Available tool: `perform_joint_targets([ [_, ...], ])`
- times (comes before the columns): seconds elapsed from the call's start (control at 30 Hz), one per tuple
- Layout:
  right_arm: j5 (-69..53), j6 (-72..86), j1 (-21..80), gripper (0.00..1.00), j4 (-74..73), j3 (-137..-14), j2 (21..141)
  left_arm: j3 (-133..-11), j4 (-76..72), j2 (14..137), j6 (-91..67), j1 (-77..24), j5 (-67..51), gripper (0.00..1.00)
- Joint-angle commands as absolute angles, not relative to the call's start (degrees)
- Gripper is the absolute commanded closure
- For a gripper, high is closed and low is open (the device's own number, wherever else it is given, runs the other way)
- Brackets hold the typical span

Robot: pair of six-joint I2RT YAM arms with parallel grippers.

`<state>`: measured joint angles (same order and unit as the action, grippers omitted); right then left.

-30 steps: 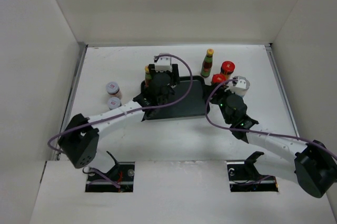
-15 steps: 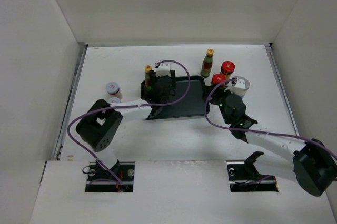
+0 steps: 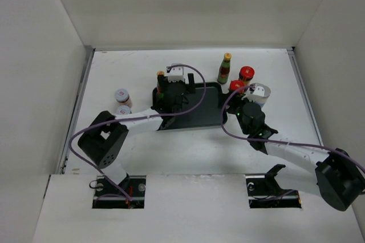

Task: Organize the condiment bottles

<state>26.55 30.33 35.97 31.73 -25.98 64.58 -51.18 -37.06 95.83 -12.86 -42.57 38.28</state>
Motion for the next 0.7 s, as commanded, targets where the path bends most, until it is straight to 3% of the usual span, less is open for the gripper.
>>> perform_joint_targets([
  [0.0, 26.46, 31.11, 35.81, 0.15, 34.8, -26.81, 64.69, -49.32, -40.52, 85.45, -12.22, -43.81, 38.58, 0.12],
  [0.2, 26.28, 31.38, 35.73, 0.16, 34.89, -26.54, 63.98, -38.6, -31.31, 67.79, -16.51, -42.15, 47.62, 0.27],
  [0.33, 26.02, 31.46, 35.81, 0.19, 34.89, -26.63, 64.07, -34.89, -10.79, 56.54, -24.85, -36.8, 51.42, 0.35],
  [0.5, 25.49, 31.46, 35.81, 0.18, 34.8, -27.07, 64.78, -35.95, 11.66, 53.35, -35.67, -27.84, 45.63, 0.24],
  [0.67, 25.31, 31.2, 35.81, 0.15, 34.19, -27.51, 65.13, -34.81, 14.42, 54.93, -37.44, -22.37, 41.84, 0.16],
])
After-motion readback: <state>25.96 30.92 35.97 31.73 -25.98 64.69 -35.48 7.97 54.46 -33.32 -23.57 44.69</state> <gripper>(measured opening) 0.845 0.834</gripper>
